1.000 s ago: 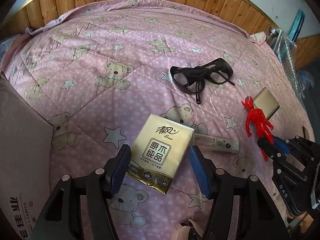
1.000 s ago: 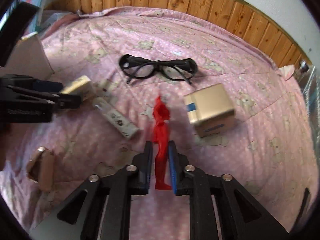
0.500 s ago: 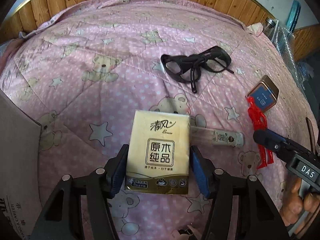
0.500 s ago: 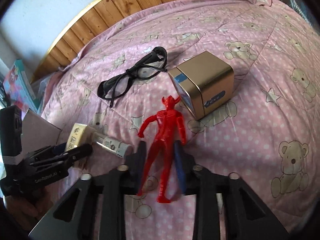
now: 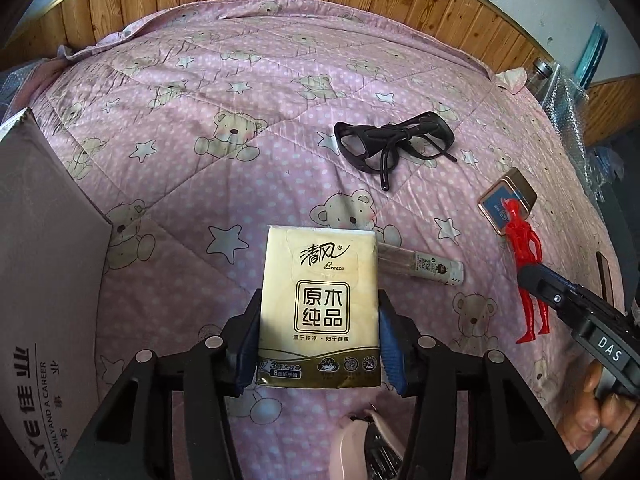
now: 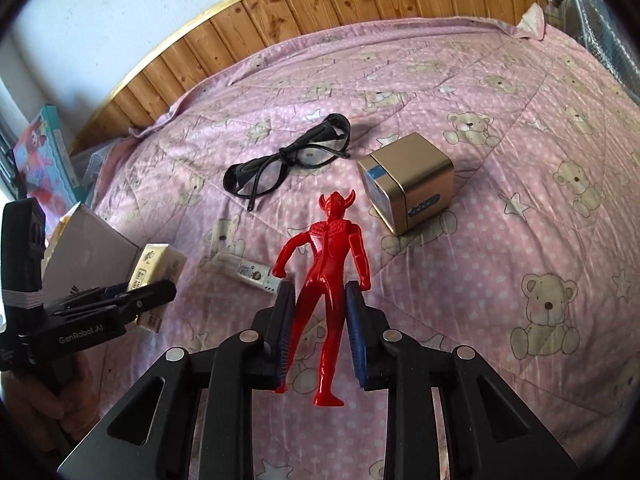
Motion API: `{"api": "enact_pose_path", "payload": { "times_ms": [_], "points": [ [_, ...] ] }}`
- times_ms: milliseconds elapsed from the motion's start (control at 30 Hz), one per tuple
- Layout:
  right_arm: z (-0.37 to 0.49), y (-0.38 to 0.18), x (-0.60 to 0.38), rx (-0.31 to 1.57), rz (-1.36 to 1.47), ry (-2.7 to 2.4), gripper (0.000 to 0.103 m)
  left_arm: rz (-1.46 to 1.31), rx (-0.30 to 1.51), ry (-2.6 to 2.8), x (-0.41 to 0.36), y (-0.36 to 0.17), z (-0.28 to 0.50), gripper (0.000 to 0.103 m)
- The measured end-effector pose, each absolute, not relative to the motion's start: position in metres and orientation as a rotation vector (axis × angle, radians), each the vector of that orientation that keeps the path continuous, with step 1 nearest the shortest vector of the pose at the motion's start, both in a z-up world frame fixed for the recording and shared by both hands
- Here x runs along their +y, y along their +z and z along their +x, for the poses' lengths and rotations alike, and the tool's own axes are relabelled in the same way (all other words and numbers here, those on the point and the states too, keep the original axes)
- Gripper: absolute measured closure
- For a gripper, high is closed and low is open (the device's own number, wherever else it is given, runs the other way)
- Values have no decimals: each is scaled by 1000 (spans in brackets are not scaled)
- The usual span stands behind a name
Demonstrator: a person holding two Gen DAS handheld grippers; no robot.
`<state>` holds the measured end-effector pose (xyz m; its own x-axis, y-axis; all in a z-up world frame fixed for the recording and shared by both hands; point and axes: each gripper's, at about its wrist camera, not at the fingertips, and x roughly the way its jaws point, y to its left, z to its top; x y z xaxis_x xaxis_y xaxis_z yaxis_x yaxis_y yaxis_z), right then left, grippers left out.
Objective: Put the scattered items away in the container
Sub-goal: 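Grasp the tissue pack with the left tool while the right tool grasps the red figure, then carry the tissue pack and red figure over the cardboard box with both tools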
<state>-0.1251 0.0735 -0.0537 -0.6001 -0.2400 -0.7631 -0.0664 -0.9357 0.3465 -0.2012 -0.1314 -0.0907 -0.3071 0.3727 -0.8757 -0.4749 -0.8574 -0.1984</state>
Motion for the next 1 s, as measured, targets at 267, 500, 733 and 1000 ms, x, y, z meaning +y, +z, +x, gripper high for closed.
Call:
{"api": "enact_pose_path", "payload": {
  "times_ms": [267, 500, 733, 1000],
  "points": [
    [-92, -35, 63, -531, 1311, -2674, 77, -1382, 94, 2208, -144, -61, -178, 51],
    [-69, -26, 55, -538, 1292, -2665, 77, -1353, 151, 2265, -154, -35, -154, 51],
    [-50, -18, 42, -504, 1284, -2660, 77, -1334, 183, 2315, -166, -17, -135, 51],
    [-35, -10, 31, -470, 1271, -2665, 77, -1313, 156, 2332, -179, -4, -119, 51]
  ]
}}
